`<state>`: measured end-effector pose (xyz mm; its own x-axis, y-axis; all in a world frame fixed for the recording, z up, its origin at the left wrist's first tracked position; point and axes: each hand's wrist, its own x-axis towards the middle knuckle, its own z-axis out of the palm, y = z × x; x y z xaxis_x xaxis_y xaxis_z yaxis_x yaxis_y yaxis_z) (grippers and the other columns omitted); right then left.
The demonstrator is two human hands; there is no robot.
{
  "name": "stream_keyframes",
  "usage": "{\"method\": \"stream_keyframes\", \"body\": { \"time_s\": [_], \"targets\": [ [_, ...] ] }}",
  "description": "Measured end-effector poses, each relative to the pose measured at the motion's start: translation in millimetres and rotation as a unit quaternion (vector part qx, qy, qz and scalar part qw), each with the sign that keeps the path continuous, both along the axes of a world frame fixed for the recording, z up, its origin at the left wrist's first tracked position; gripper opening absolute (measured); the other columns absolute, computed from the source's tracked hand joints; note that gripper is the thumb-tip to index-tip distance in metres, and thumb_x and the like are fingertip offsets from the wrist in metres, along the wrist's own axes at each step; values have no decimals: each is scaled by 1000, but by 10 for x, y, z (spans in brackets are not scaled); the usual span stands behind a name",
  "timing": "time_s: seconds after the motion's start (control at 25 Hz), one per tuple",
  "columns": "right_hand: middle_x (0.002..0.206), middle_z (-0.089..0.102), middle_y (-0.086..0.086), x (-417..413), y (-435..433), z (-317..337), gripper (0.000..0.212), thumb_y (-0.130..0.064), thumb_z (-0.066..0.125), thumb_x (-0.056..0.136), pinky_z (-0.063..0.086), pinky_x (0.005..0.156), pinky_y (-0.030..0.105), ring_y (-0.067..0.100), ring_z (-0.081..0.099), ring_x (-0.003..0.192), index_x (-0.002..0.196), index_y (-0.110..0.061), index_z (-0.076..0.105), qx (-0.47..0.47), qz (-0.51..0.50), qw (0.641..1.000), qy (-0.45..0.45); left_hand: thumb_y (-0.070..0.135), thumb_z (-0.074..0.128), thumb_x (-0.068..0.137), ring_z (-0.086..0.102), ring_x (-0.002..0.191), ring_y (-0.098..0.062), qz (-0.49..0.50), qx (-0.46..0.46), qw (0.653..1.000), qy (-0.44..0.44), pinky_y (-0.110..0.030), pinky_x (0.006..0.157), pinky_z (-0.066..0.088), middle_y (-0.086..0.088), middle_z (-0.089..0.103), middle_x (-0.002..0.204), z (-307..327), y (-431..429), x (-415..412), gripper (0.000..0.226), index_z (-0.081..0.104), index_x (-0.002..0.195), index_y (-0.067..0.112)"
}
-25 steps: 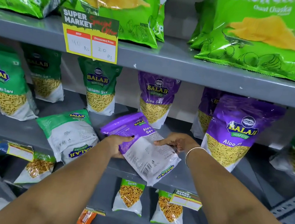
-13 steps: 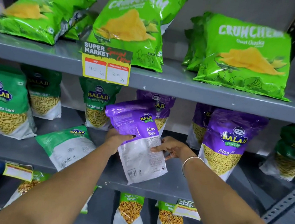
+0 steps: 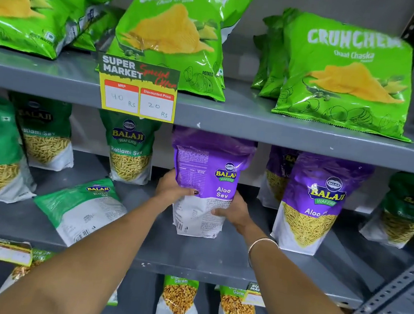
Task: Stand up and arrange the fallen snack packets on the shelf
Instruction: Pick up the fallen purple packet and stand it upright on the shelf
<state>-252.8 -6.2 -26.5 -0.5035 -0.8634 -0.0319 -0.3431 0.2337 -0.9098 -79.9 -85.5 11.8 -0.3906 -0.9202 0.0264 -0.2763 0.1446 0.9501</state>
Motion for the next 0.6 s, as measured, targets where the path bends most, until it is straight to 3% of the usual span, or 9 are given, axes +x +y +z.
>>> {"method": "stream_keyframes", "body": {
  "time_s": [0.08,0.2,0.32,0.4,0.44,0.52,0.6],
  "targets": [
    [119,63,20,4,8,-1,70,-6,86,55,47,99,45,34,58,114,116,0,52,30,-6,999,37,-9,73,66,60,95,-20,-65,27,996,-54,-29,87,47,-9,66,108,-61,-31,89,51,58,114,3],
    [123,54,20,15,33,6,71,-21,83,63,42,99,39,34,49,118,117,3,44,68,-52,990,110,-10,52,80,54,76,-15,-111,101,982,-117,-28,72,41,-8,63,101,-107,-55,253,41,54,117,9],
    [122,55,18,8,23,-18,65,-18,76,73,44,93,37,31,54,115,118,5,36,65,-71,992,85,-3,42,89,60,70,-6,-121,153,972,-130,-27,71,35,3,61,85,-113,-92,320,31,50,110,19],
    [106,53,12,21,2,-28,54,-11,73,75,47,87,35,24,53,99,112,0,35,58,-66,994,58,0,46,90,65,63,1,-127,153,971,-132,-27,72,35,6,61,83,-133,-124,315,33,50,117,18],
    [98,52,8,28,-12,-37,47,-6,71,75,50,79,29,21,50,90,106,-5,35,52,-56,996,44,1,51,89,65,68,1,-130,152,971,-131,-28,77,36,4,61,86,-150,-132,300,37,50,123,16],
    [86,53,1,49,-27,-45,39,8,62,72,44,62,11,18,47,83,100,-10,42,43,-2,999,13,5,63,84,58,99,-11,-127,155,972,-121,-32,86,34,-4,58,106,-188,-124,253,57,42,136,14],
    [105,57,3,21,-37,-71,55,13,60,65,46,77,13,18,50,98,113,-11,51,60,77,995,-5,8,71,77,43,127,-19,-121,147,976,-108,-34,91,35,-5,48,133,-218,-76,174,78,33,144,17]
  ]
}}
